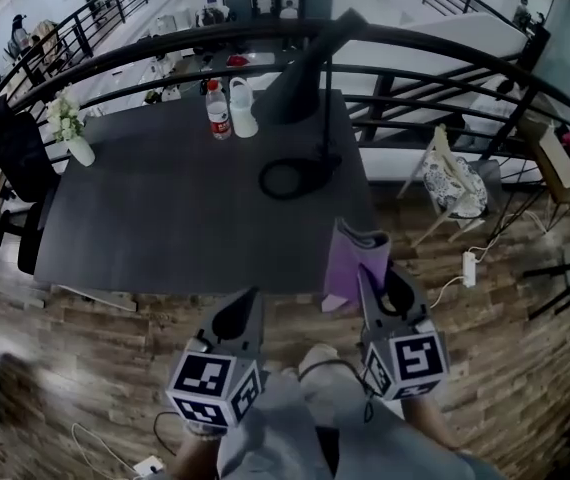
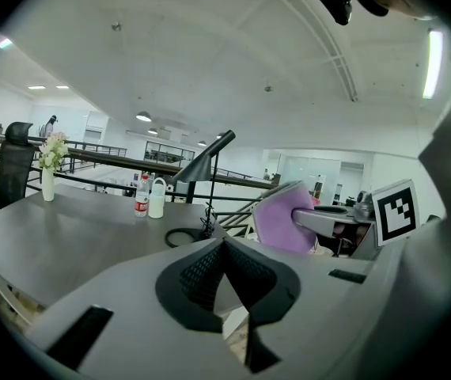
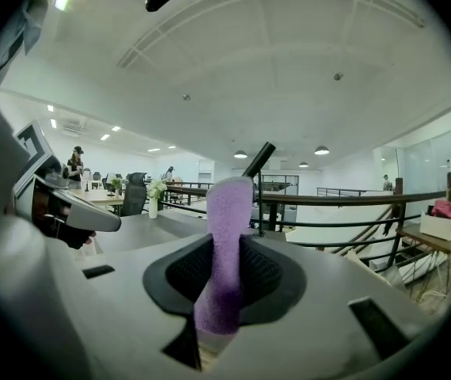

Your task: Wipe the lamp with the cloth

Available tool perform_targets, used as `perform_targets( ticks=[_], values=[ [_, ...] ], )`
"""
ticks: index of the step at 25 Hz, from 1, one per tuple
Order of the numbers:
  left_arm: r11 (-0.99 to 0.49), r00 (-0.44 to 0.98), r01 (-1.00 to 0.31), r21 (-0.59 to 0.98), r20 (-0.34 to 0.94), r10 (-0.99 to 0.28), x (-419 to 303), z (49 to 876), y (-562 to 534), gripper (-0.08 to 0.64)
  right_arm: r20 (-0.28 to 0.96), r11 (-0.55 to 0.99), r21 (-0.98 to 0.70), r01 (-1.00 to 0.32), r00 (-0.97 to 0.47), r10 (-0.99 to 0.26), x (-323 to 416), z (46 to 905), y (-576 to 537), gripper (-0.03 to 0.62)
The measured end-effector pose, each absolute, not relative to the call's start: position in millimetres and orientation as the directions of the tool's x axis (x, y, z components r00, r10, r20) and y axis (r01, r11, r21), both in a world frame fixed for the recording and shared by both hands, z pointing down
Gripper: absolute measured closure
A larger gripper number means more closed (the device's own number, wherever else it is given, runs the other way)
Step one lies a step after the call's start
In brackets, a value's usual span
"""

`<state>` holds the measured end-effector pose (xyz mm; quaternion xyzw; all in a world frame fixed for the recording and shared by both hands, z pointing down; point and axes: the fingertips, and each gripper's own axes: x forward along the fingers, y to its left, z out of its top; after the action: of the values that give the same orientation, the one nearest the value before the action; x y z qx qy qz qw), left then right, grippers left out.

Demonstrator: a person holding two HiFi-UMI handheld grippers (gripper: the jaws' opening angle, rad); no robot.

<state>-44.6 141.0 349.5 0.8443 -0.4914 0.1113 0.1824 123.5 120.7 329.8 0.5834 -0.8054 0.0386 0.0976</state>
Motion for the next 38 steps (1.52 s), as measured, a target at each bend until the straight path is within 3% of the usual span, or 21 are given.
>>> perform_targets(
  ticks=[17, 38],
  values=[
    [-0.375, 0.42, -0.907, 0.19, 0.378, -0.825, -28, 343, 32, 0.555, 0.152, 0.302, 0.088, -0.949, -0.287, -0.946, 162, 297, -30, 0.505],
    [-0.253, 0.316, -0.946, 0.201, 0.407, -0.857, -17, 334, -56, 0.555, -0.037, 0.226, 0.154, -0.962, -0.235, -0.971, 211, 203, -189, 0.504]
  ],
)
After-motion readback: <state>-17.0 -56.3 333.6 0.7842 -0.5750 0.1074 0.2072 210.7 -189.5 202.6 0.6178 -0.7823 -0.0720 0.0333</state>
